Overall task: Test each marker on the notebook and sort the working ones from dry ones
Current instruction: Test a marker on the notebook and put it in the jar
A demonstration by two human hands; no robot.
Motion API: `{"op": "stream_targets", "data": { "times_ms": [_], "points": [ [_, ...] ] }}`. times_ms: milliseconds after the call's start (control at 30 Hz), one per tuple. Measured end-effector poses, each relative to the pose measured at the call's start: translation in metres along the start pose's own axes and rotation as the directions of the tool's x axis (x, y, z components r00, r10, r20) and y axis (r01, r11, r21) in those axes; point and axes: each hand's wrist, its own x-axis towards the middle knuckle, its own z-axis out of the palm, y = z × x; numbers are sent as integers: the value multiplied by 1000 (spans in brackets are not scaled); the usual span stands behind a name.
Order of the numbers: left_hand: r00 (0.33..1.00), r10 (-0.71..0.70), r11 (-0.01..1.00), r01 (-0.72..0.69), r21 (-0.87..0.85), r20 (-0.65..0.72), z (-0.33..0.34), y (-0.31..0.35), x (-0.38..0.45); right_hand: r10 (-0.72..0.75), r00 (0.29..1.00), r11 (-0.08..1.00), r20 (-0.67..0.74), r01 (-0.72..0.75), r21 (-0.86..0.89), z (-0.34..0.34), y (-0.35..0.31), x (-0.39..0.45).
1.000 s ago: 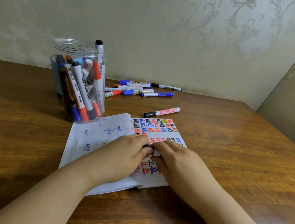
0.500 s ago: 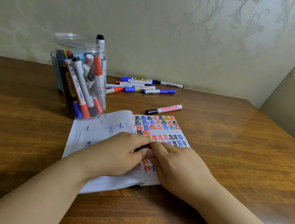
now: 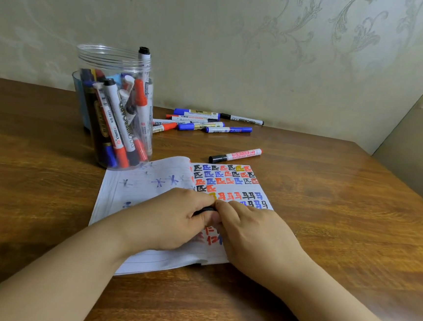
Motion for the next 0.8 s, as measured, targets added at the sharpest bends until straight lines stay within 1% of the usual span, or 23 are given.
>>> {"op": "stream_targets", "data": {
  "times_ms": [167,367,400,467,500,533,633,667,733,800],
  "points": [
    [999,-16,1000,16,-19,35,-2,0,0,32,998,999,48,-33,20,-5,-1,2],
    [998,-32,999,33,-29,48,-4,0,0,60,992,989,112,-74,125,-12,-2,4],
    [998,-35,999,37,-37,42,-4,0,0,66,989,983,130,-86,161,-13,-2,4],
    [999,-50,997,51,-56,15,-4,1,-1,91,981,947,172,-138,291,-17,0,5],
    [998,-56,997,56,-49,-1,-4,1,-2,117,977,922,179,-174,347,-20,2,6],
    [998,-59,998,58,-31,-15,-5,2,-2,144,975,910,169,-198,365,-22,3,6],
    [995,-69,996,72,50,-75,-5,5,-2,198,976,945,87,-213,246,-27,7,6],
    [993,-53,994,63,90,-103,-5,6,-2,204,976,954,80,-216,207,-26,8,6],
    [990,-6,988,28,152,-143,-3,8,-1,202,976,965,86,-214,151,-25,7,6],
    [990,-1,986,24,163,-140,-1,10,-2,187,971,969,150,-208,137,-23,5,5]
  ]
}}
